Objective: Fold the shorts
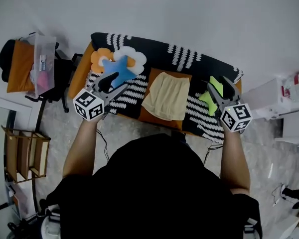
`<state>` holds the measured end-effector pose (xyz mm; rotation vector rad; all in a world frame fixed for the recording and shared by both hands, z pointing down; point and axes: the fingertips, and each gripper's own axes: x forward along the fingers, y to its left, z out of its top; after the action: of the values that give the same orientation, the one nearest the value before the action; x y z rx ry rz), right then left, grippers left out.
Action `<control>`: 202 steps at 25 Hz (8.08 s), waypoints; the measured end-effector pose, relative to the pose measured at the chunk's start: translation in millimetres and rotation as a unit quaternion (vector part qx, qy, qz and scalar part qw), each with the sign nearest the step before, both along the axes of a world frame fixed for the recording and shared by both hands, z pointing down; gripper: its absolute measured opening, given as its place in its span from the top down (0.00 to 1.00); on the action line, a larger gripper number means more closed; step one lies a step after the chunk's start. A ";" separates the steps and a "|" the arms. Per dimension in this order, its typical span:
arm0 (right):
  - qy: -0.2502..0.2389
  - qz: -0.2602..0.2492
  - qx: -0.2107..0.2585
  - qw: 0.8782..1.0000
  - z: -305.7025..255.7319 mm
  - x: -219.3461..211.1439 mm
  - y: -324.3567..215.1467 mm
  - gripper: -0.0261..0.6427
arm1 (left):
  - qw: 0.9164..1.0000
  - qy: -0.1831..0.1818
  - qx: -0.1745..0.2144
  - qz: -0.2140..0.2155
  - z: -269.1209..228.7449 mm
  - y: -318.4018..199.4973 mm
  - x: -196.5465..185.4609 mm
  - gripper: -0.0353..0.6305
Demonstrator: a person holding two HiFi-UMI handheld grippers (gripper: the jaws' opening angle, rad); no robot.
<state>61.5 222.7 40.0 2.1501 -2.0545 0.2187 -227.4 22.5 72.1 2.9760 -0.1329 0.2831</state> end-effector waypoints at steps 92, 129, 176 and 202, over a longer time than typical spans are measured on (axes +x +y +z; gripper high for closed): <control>0.249 -0.581 -0.504 0.588 673.5 32.3 -348.0 0.72 | 0.908 -0.298 -0.275 -0.110 624.5 -43.5 37.8 0.60; 0.376 -0.621 -0.474 0.498 681.5 36.7 -386.3 0.89 | 0.889 -0.374 -0.244 -0.104 652.3 -38.8 20.7 0.91; 0.483 -0.597 -0.314 0.558 622.8 143.0 -235.4 0.90 | 0.917 -0.326 -0.219 -0.071 547.7 213.8 197.3 0.91; 0.511 -0.510 -0.391 0.571 704.6 200.1 -183.8 0.84 | 0.895 -0.351 -0.275 -0.028 645.9 279.2 268.6 0.90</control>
<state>261.7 38.9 744.6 0.1463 -1.5278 -0.2170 41.1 301.8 718.0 2.1819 -0.1775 1.1586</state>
